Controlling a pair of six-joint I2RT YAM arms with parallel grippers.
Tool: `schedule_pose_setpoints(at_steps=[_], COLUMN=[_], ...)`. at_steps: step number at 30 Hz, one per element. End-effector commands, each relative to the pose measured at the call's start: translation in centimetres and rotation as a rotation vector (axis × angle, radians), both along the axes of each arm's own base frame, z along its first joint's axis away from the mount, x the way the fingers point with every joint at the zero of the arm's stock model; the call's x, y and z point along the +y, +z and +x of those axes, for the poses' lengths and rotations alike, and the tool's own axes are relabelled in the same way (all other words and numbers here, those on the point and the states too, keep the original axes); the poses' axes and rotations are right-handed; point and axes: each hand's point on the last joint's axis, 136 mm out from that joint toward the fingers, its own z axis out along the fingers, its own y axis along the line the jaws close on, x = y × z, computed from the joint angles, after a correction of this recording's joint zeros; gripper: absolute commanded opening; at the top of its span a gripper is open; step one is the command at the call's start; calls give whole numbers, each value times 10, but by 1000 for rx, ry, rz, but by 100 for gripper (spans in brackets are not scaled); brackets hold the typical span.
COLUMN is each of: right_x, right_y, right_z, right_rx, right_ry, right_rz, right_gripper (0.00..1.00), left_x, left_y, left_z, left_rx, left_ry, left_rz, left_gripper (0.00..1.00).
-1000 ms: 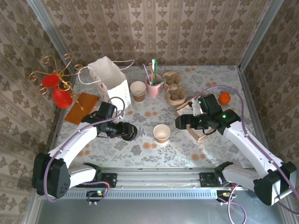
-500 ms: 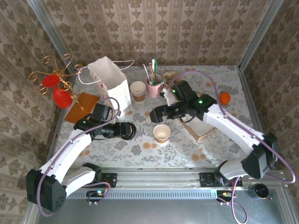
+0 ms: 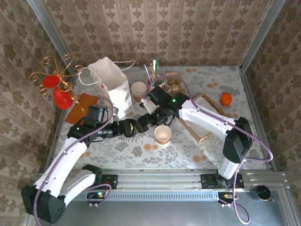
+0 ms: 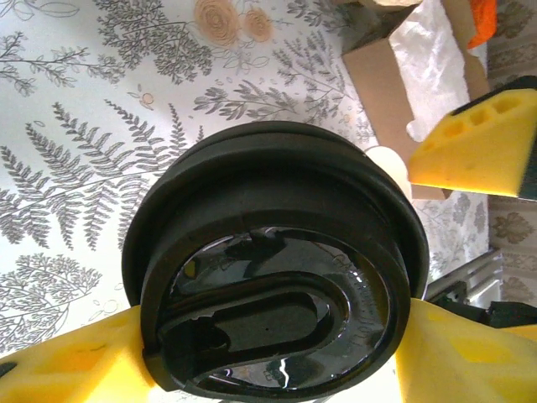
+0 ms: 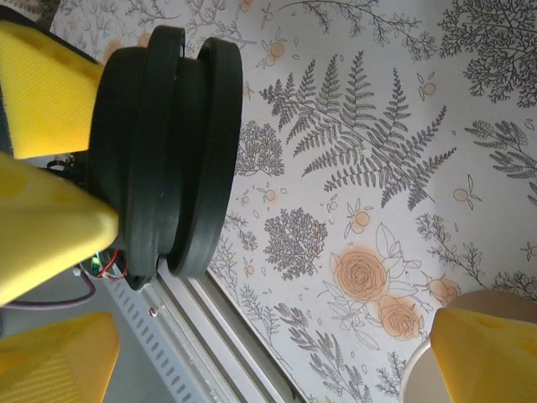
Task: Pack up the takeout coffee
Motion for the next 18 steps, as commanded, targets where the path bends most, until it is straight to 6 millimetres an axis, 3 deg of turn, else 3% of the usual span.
schedule_pose_setpoints(at_steps=[1,18], right_x=[1,1], right_y=[4,-4], right_z=[2,15], right_rx=[-19,-47], right_ry=[11,-16], right_rz=[-18,-56], right_gripper=[96,95], left_x=[-5,-1], left_y=[18,17], left_z=[3,-5], left_rx=[-25,-20], left_ry=[7,14], left_rz=[-67,-94], left_gripper=[64,64])
